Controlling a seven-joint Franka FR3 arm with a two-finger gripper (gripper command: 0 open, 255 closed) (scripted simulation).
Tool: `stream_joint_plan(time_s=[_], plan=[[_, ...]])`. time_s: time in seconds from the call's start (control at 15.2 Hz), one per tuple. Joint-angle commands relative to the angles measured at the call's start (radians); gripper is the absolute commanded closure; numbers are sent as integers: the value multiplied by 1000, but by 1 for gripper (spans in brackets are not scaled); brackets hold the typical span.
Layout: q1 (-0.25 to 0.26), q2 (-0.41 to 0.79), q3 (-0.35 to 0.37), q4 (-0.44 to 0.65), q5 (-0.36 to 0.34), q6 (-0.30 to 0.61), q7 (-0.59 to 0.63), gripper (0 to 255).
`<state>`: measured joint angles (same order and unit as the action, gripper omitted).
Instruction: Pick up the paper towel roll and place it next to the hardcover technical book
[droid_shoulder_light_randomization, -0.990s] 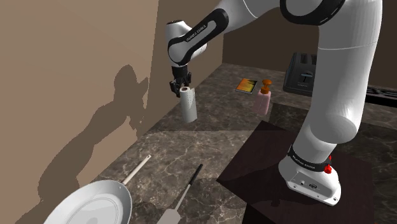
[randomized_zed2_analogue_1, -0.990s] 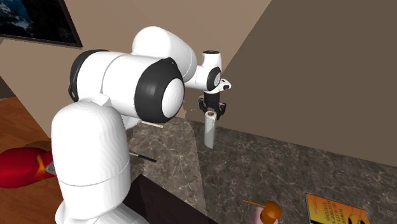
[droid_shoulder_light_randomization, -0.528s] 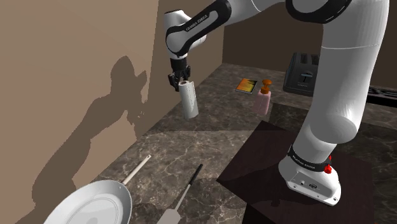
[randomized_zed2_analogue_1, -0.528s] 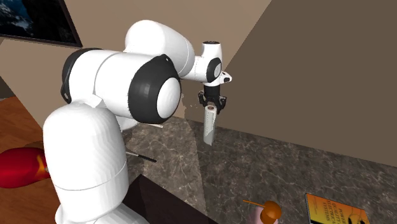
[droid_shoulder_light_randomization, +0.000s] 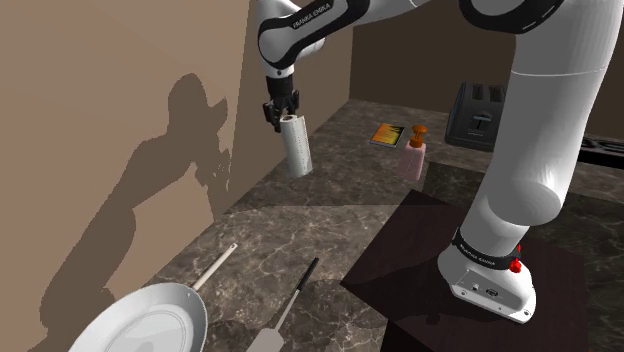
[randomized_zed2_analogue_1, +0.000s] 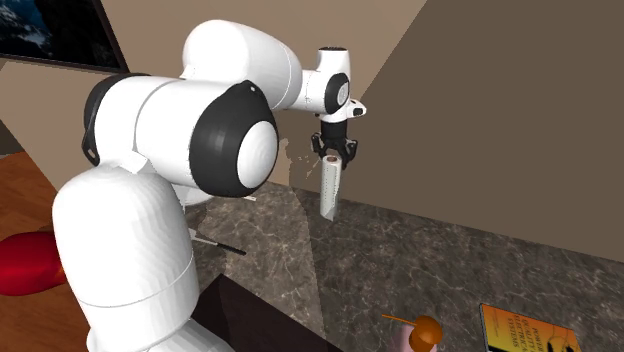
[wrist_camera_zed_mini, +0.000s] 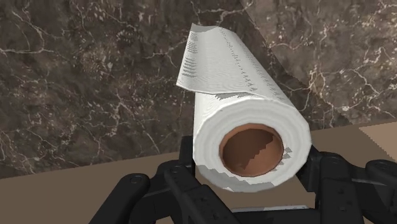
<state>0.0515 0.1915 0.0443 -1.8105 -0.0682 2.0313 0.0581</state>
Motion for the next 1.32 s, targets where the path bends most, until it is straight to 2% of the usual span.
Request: stream_joint_plan(time_s=[0.0,1.25], plan=[[0,-4,0,23,1,-27,-1,255],[2,-27,2,249,7,-276,-15,255]])
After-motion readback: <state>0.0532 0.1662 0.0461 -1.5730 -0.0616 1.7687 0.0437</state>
